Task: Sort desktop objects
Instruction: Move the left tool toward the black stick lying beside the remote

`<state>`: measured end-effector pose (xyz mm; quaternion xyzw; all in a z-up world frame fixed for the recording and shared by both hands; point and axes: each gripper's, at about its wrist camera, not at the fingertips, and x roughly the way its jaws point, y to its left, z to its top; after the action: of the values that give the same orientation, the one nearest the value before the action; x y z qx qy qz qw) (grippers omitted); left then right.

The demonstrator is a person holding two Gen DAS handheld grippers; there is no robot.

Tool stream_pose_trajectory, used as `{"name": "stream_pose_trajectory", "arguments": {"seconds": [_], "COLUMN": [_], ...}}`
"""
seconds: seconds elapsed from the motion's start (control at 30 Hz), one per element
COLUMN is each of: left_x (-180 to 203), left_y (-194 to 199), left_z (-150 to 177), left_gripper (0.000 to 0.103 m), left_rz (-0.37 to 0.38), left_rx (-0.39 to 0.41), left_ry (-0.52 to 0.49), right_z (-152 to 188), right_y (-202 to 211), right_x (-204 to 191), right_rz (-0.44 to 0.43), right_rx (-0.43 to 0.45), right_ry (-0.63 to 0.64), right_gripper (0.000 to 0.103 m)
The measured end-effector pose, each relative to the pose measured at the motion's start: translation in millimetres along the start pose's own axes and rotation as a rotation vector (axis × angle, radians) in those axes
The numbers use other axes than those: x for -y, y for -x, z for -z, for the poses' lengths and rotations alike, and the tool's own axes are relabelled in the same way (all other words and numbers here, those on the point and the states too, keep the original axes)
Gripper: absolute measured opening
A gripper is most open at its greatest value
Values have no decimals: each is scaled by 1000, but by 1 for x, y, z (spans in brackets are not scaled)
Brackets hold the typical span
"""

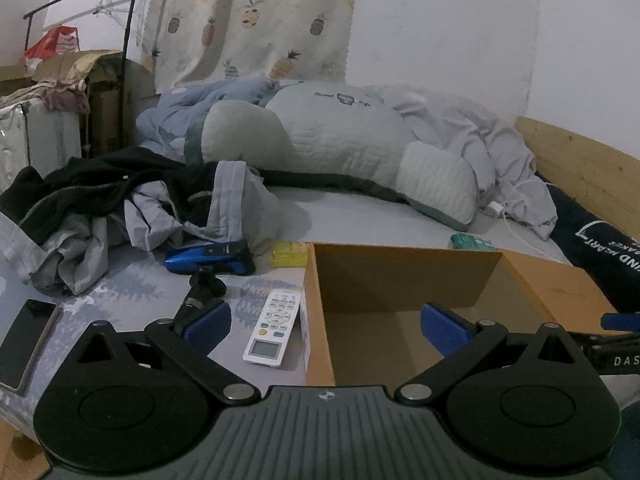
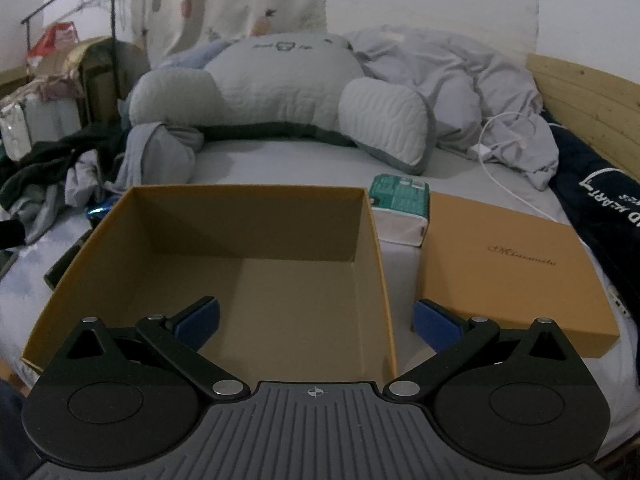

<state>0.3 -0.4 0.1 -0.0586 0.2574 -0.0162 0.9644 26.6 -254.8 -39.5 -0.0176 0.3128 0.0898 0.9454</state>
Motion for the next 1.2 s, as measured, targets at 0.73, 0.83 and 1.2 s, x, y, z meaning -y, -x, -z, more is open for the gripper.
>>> {"name": "stream_pose_trajectory", "arguments": {"seconds": [0.73, 0.83, 1.2], "left_x": [-9, -2, -16], "left_y": [-7, 3, 1], "left_z": [-6, 0, 1], "left_gripper": [103, 103, 103], "left_rz": [3, 1, -40], "left_rx": [-12, 2, 9], "left_ry": [-21, -33, -69], "right_z": [-1, -2, -9], "right_y": [2, 1, 5], "right_x": [-3, -5, -32], "right_rz": [-10, -19, -110], "right_rx": [-6, -12, 2], "right_ry": [19, 23, 69], "right_gripper": [103, 103, 103]}}
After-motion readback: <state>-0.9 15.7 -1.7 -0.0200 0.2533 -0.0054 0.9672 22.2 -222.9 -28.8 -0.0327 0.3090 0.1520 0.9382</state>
